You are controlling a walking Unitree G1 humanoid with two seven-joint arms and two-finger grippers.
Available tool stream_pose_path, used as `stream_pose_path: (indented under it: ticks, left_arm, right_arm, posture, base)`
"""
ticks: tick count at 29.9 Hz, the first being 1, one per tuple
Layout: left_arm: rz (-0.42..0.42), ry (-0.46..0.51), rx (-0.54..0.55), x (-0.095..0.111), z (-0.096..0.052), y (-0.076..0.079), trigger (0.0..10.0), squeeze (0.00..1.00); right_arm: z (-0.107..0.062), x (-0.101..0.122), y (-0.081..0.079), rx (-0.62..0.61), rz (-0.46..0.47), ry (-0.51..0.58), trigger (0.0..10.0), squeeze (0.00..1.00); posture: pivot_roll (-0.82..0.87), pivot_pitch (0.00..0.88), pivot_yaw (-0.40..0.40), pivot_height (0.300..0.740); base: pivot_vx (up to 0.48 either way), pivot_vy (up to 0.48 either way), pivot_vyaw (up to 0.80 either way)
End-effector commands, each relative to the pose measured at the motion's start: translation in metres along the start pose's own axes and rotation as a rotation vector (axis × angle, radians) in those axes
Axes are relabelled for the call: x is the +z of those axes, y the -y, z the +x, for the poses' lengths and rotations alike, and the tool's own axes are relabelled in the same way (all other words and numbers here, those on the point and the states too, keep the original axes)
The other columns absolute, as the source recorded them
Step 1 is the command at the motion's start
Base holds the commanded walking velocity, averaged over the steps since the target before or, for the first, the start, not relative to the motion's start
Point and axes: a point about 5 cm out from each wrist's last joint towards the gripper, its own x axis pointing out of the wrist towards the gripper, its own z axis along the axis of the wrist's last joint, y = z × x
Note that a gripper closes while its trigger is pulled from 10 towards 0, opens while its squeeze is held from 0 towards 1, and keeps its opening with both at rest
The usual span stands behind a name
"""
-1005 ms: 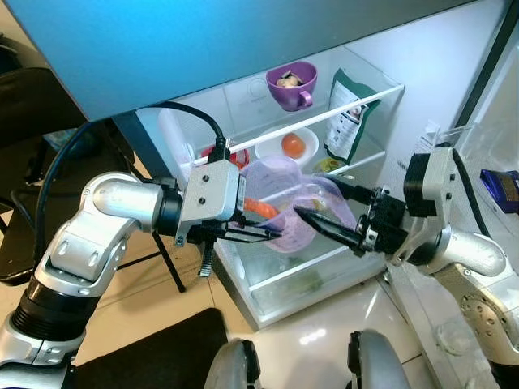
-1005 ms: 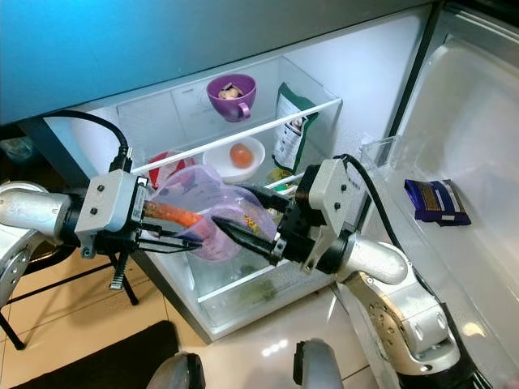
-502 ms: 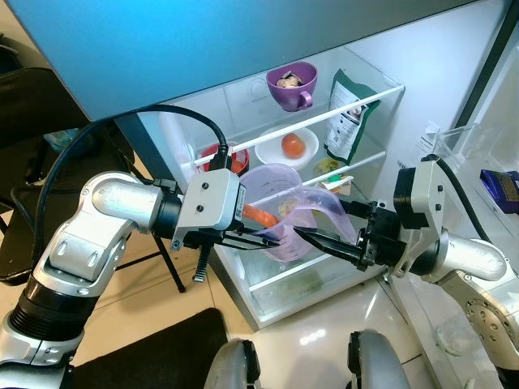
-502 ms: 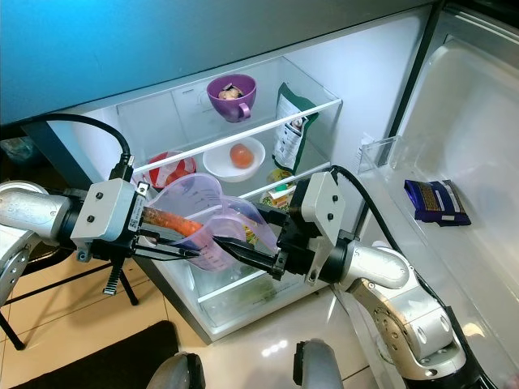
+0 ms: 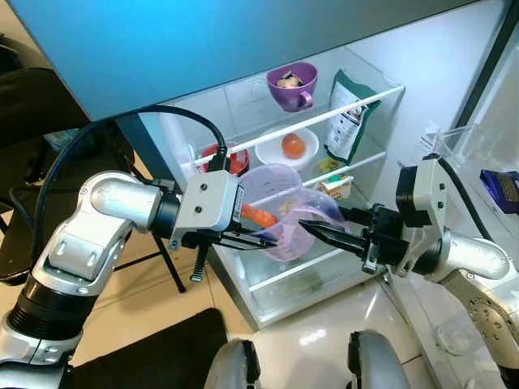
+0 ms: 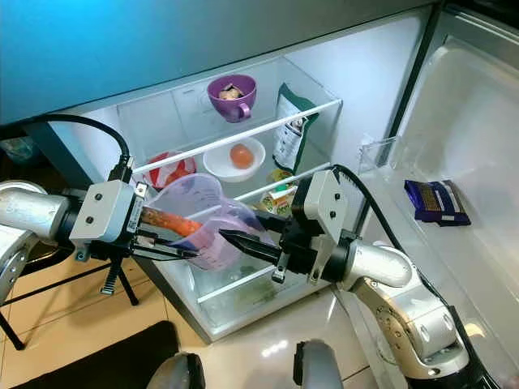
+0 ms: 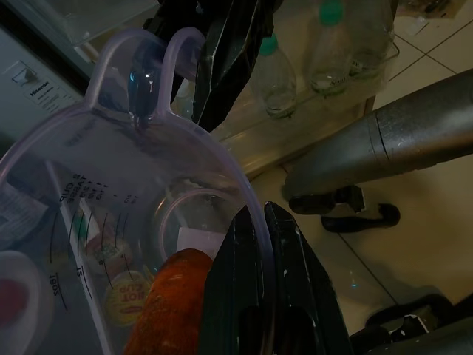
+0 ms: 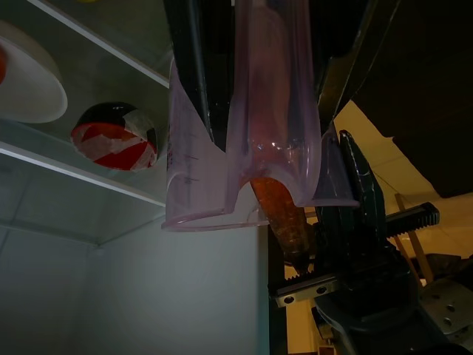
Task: Restocking fridge
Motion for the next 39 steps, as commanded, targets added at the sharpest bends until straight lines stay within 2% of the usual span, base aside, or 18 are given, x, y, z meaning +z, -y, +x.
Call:
stream_pose_path:
  ticks: [1,2,4,5,8,13,14,18,22,23,28,29,30,31,33,34,37,39]
  left_arm:
    - [0.05,-0.006,0.036,0.006,-0.003,-0.004,7.2,0.0]
    - [0.06,-0.003,0.052,0.007,-0.003,-0.005,10.0,0.0]
    - [0.062,0.006,0.076,0.008,-0.001,-0.007,10.0,0.0]
    - [0.036,0.044,0.129,0.011,-0.001,-0.011,10.0,1.0]
    - [0.021,0.062,0.128,0.014,-0.002,-0.012,10.0,1.0]
    - [0.022,0.096,0.194,0.02,-0.003,-0.018,10.0,1.0]
    - [0.014,0.111,0.201,0.022,-0.005,-0.02,10.0,0.0]
    - [-0.014,0.138,0.175,0.028,-0.012,-0.019,10.0,0.0]
    - [-0.088,0.216,0.172,0.038,-0.02,-0.016,10.0,0.0]
    - [-0.088,0.216,0.172,0.038,-0.02,-0.016,10.0,0.0]
    - [-0.149,0.305,0.213,0.046,-0.02,-0.015,10.0,0.0]
    - [-0.217,0.379,0.272,0.048,-0.013,-0.014,10.0,0.0]
    - [-0.217,0.379,0.272,0.048,-0.013,-0.014,10.0,0.0]
    - [-0.257,0.405,0.303,0.046,-0.007,-0.011,10.0,0.0]
    - [-0.295,0.405,0.334,0.039,0.007,-0.001,10.0,0.0]
    - [-0.295,0.405,0.334,0.039,0.007,-0.001,10.0,0.0]
    - [-0.357,0.372,0.361,0.029,0.025,0.017,10.0,0.0]
    - [-0.379,0.365,0.369,0.027,0.028,0.021,10.0,0.0]
  right_arm:
    - [0.009,-0.003,-0.012,0.067,0.019,-0.006,10.0,0.0]
    - [0.01,-0.004,-0.011,0.052,0.013,-0.008,10.0,0.0]
    - [0.011,-0.006,-0.009,0.026,0.003,-0.012,10.0,0.0]
    - [0.012,-0.012,-0.003,-0.047,-0.018,-0.022,10.0,0.0]
    - [0.013,-0.015,-0.001,-0.086,-0.026,-0.023,10.0,0.0]
    - [0.015,-0.018,-0.001,-0.1,-0.02,-0.023,10.0,0.0]
    - [0.015,-0.02,0.0,-0.113,-0.02,-0.026,10.0,0.0]
    - [0.014,-0.026,0.006,-0.17,-0.027,-0.044,10.0,0.0]
    - [0.003,-0.041,0.031,-0.415,-0.062,-0.083,10.0,0.0]
    - [0.003,-0.041,0.031,-0.415,-0.062,-0.083,10.0,0.0]
    - [-0.005,-0.045,0.046,-0.565,-0.077,-0.083,10.0,0.0]
    - [-0.011,-0.045,0.059,-0.684,-0.088,-0.065,10.0,0.0]
    - [-0.011,-0.045,0.059,-0.684,-0.088,-0.065,10.0,0.0]
    - [-0.014,-0.045,0.065,-0.742,-0.094,-0.061,10.0,0.0]
    - [-0.02,-0.045,0.076,-0.855,-0.107,-0.045,10.0,0.0]
    - [-0.02,-0.045,0.076,-0.855,-0.107,-0.045,10.0,0.0]
    - [-0.024,-0.038,0.088,-0.967,-0.127,0.016,10.0,0.0]
    - [-0.024,-0.035,0.09,-0.985,-0.136,0.032,10.0,0.0]
  posture:
    - [-0.06,0.192,0.102,0.619]
    - [-0.06,0.192,0.103,0.619]
    - [-0.05,0.192,0.103,0.619]
    - [-0.05,0.191,0.106,0.619]
    - [-0.05,0.191,0.107,0.619]
    - [-0.05,0.186,0.109,0.619]
    - [-0.05,0.184,0.108,0.619]
    - [-0.05,0.182,0.107,0.619]
    - [-0.04,0.182,0.104,0.619]
    - [-0.04,0.182,0.104,0.619]
    - [-0.04,0.182,0.111,0.619]
    - [-0.04,0.184,0.113,0.619]
    - [-0.04,0.184,0.113,0.619]
    - [-0.04,0.185,0.113,0.619]
    - [-0.04,0.19,0.111,0.619]
    - [-0.04,0.19,0.111,0.619]
    - [-0.03,0.196,0.106,0.619]
    - [-0.03,0.196,0.106,0.619]
  base:
    - [0.0,0.0,0.0]
    - [0.0,0.0,0.0]
    - [0.0,0.0,0.0]
    - [0.0,0.0,0.0]
    - [0.0,0.0,0.0]
    - [0.0,0.0,0.0]
    - [0.0,0.0,0.0]
    - [0.0,0.0,0.0]
    - [0.0,0.0,0.0]
    - [0.0,0.0,0.0]
    - [0.0,0.0,0.0]
    - [0.0,0.0,0.0]
    - [0.0,0.0,0.0]
    - [0.0,0.0,0.0]
    - [0.0,0.0,0.0]
    - [0.0,0.0,0.0]
    - [0.0,0.0,0.0]
    - [0.0,0.0,0.0]
